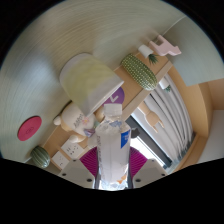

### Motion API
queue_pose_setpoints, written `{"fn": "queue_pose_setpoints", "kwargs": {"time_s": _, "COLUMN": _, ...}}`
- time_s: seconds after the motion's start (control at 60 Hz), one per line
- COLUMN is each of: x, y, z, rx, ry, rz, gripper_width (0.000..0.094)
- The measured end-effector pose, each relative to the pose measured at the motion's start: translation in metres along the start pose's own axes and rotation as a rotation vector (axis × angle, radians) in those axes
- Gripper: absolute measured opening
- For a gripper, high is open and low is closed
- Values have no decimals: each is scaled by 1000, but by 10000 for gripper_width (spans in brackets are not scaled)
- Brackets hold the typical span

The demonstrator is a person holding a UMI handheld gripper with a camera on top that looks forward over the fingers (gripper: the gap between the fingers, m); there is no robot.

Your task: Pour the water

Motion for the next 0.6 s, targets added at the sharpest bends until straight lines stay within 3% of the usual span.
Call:
{"fn": "queue_pose_setpoints", "kwargs": {"time_s": 0.267, "x": -49, "y": -20, "z": -34, "rx": -29, "ry": 859, "rz": 173, "gripper_width": 375}}
{"fn": "queue_pose_setpoints", "kwargs": {"time_s": 0.417, "x": -88, "y": -27, "z": -39, "rx": -38, "ry": 1426, "rz": 216, "gripper_width": 375}}
{"fn": "queue_pose_setpoints", "kwargs": {"time_s": 0.6, "x": -106, "y": -26, "z": -2, "rx": 41, "ry": 2051, "rz": 278, "gripper_width": 377}}
Point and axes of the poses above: the point between the fingertips, and its own axes, seen from behind it with the camera up: z to the left, x up, y forward, the way the camera looks, the point moved 3 cm from there along -y, backward, against the way the camera looks, and after that the axes turned 8 degrees about y, right-handed, at the moved point
